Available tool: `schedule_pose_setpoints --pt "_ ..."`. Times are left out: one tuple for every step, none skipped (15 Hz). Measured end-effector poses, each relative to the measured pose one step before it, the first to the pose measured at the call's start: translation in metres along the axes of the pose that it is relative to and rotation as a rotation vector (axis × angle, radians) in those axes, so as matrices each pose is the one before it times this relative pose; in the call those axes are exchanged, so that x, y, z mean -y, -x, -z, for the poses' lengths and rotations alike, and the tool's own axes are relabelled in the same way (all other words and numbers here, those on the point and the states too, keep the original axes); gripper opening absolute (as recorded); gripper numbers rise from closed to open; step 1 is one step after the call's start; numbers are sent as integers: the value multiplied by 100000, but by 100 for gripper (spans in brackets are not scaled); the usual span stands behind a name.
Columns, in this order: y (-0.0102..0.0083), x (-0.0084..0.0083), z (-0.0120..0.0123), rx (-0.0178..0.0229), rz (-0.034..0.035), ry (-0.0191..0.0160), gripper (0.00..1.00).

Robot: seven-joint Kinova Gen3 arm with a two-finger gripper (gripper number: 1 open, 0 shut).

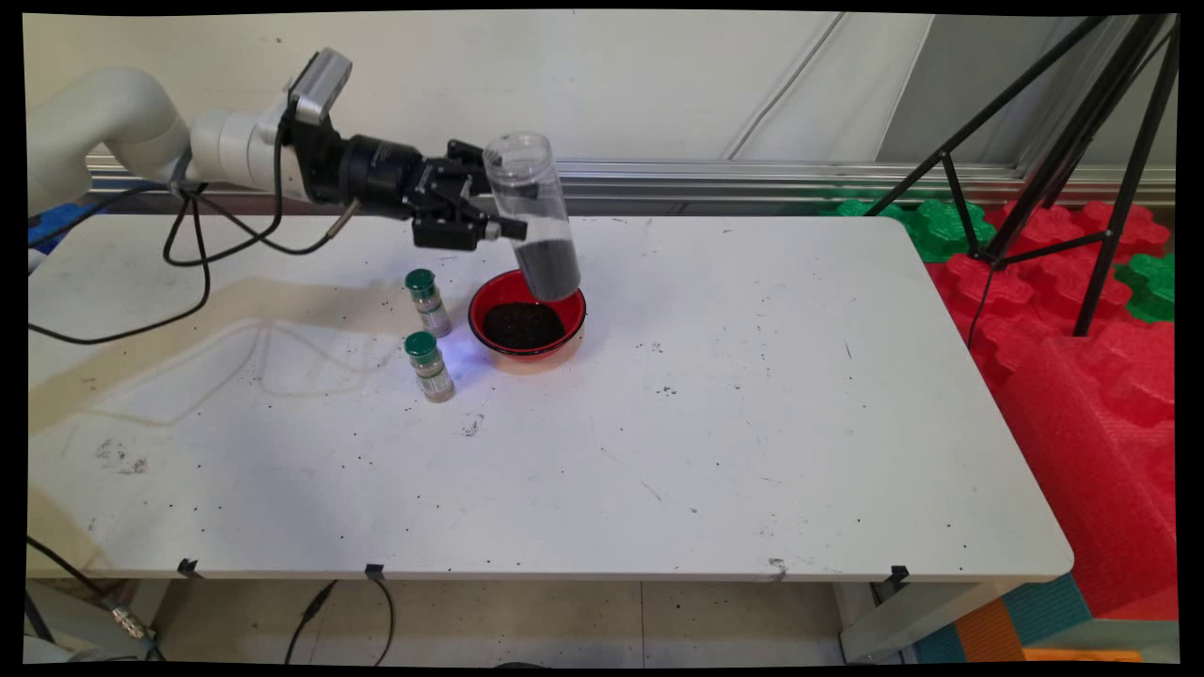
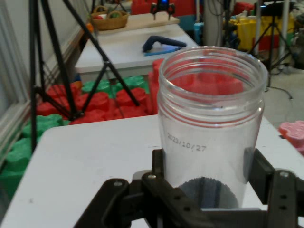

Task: Pour the black seasoning powder in the red bowl

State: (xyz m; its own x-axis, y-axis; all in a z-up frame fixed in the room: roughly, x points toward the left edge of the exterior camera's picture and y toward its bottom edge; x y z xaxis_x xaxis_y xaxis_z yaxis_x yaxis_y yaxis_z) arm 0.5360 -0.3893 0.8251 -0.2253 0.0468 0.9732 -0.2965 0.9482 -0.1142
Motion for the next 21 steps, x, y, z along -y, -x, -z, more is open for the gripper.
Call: schedule_pose_setpoints --pt "-169 438 138 250 -533 -1440 0" --pt "-90 306 91 298 -531 -991 0" --pt "-95 440 140 487 -781 -1455 0" --pt "-55 517 149 788 -1269 -1537 0" --pt "-15 509 177 921 -1725 -1402 0" --pt "42 423 140 831 -1659 -1088 0" --pt "119 439 154 873 -1799 -1043 0" --pt "214 562 179 1199 -2508 -1197 0" --pt "200 411 139 902 -1856 -939 0" --pt "140 277 77 612 -1271 -617 0" --pt "254 434 77 962 -1953 -907 0" --pt "347 459 113 1106 -2125 -1082 0" --pt "318 427 75 961 -1990 -969 0" --pt "303 343 26 837 -1783 -758 0" --pt "358 337 33 930 -2156 -859 0" --pt "350 298 17 863 -2088 -785 0" --pt "274 199 -9 649 -1835 -535 0" --pt "321 152 10 692 -2315 -527 0" --pt "301 108 -14 654 -2569 -389 0" --pt "247 52 -10 506 -2336 -269 0" --pt "166 21 3 344 -1796 -202 0"
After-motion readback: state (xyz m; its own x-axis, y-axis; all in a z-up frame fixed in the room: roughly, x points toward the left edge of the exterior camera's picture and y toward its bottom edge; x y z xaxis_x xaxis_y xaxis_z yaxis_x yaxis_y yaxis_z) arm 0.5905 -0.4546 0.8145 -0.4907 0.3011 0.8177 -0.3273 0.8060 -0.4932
